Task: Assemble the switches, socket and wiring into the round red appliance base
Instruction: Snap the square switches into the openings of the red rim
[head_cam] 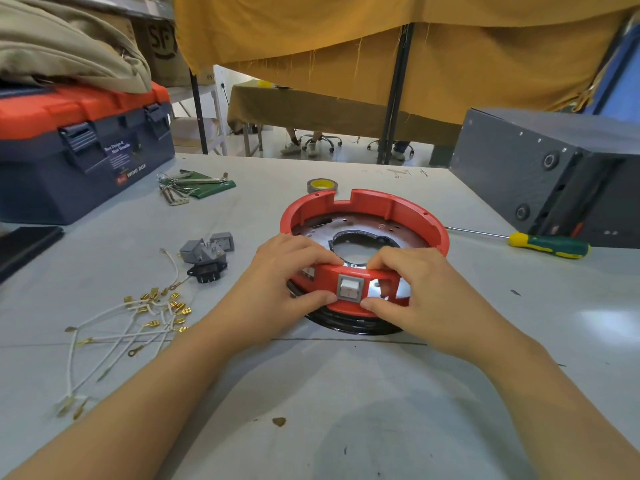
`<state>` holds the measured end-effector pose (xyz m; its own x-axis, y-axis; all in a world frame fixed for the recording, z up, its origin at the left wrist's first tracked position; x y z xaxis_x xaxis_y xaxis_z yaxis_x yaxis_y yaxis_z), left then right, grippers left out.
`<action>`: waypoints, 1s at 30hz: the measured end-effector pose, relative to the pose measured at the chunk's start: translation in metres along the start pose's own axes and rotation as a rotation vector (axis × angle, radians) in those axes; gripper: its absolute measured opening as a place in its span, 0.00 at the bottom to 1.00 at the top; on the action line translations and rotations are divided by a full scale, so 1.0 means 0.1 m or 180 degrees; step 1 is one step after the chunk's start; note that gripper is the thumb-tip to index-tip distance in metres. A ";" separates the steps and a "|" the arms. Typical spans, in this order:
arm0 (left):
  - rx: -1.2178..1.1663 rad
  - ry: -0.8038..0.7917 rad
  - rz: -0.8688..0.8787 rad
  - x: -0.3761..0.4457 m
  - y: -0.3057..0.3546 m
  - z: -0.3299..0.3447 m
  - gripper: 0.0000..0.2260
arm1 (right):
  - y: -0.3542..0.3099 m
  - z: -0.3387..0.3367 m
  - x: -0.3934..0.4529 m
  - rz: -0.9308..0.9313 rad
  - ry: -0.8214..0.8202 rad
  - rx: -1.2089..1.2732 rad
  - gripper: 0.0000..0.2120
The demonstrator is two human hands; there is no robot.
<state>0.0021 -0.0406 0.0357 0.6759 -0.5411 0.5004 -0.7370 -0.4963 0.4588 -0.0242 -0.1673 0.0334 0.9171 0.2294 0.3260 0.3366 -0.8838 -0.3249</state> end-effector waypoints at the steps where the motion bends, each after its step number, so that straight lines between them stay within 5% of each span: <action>1: 0.0071 0.0042 0.0009 0.00 0.01 0.00 0.14 | -0.01 0.00 0.00 -0.0011 0.0045 -0.0108 0.10; 22: 0.0182 0.0095 0.0065 0.01 0.03 0.00 0.13 | 0.02 0.02 0.03 -0.0013 0.0089 -0.0092 0.10; 26: -0.0165 0.0452 -0.0328 -0.01 -0.15 -0.23 0.10 | 0.14 -0.08 0.02 0.0020 0.0012 0.0050 0.08; 30: 0.0344 0.0728 -0.1022 -0.05 -0.54 -0.54 0.07 | 0.20 -0.14 0.03 0.0070 0.0093 0.0466 0.02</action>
<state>0.0379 0.0257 0.0480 0.8452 -0.1882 0.5002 -0.4760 -0.6906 0.5445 -0.0177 -0.1898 0.0402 0.9187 0.1969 0.3424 0.3461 -0.8190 -0.4576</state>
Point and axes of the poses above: each hand's wrist, its own x-axis towards the middle knuckle, its own z-axis out of the palm, y = z × x, the point moved 10 cm from there along x, towards the middle knuckle, and after that the axes turned 2 degrees about z, right-handed, at the moved point
